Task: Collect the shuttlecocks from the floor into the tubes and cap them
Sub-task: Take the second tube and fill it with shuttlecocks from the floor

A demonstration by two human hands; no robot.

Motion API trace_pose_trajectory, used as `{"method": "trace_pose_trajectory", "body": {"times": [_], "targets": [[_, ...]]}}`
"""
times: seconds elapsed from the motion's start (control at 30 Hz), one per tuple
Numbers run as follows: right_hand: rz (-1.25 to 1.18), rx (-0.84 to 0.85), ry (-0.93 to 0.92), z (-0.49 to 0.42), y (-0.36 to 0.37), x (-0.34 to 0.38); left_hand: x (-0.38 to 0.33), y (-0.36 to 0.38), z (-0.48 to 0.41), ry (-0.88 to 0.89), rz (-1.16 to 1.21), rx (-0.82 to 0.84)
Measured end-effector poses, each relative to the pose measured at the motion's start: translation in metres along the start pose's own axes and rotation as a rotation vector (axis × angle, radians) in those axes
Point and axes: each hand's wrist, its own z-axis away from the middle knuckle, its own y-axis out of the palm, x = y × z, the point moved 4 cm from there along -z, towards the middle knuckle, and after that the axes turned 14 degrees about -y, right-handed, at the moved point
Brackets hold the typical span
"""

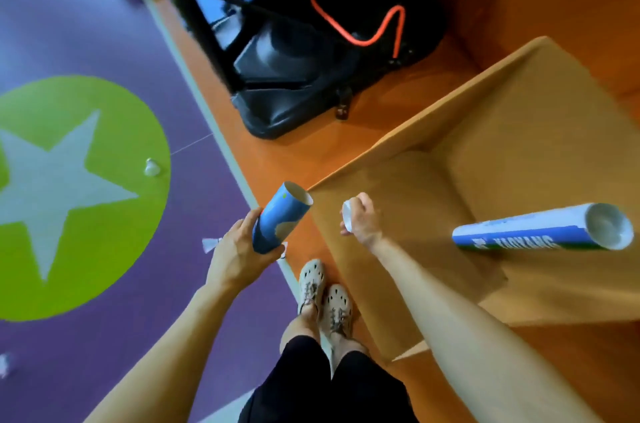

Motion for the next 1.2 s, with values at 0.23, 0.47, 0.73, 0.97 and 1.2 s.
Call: {"method": "trace_pose_trajectory", "body": {"times": [0.23,0.47,0.73,0.97,1.2], "targets": [[0.493,0.336,-0.149,0.025,0.102,-0.031,0.139,-0.015,0.045,-0.24,0.105,-0.109],[0.782,0.481,-0.165,0.03,0.193,-0.101,0.253,0.034,0.048,-0.281,0.153,-0.099],[0.97,0.514,-0.083,-0.042,0.263,-0.267,0.361,0.162,-0.017,-0.28,0.121,-0.11],[1.157,0.589,-0.207,-0.13,0.321,-0.396,0.429,0.276,-0.089,-0.273,0.116,-0.167],[1.387,0.655,-0.318,-0.19,0.37,-0.461,0.48,0.322,-0.13,-0.305,0.137,-0.231]]}}
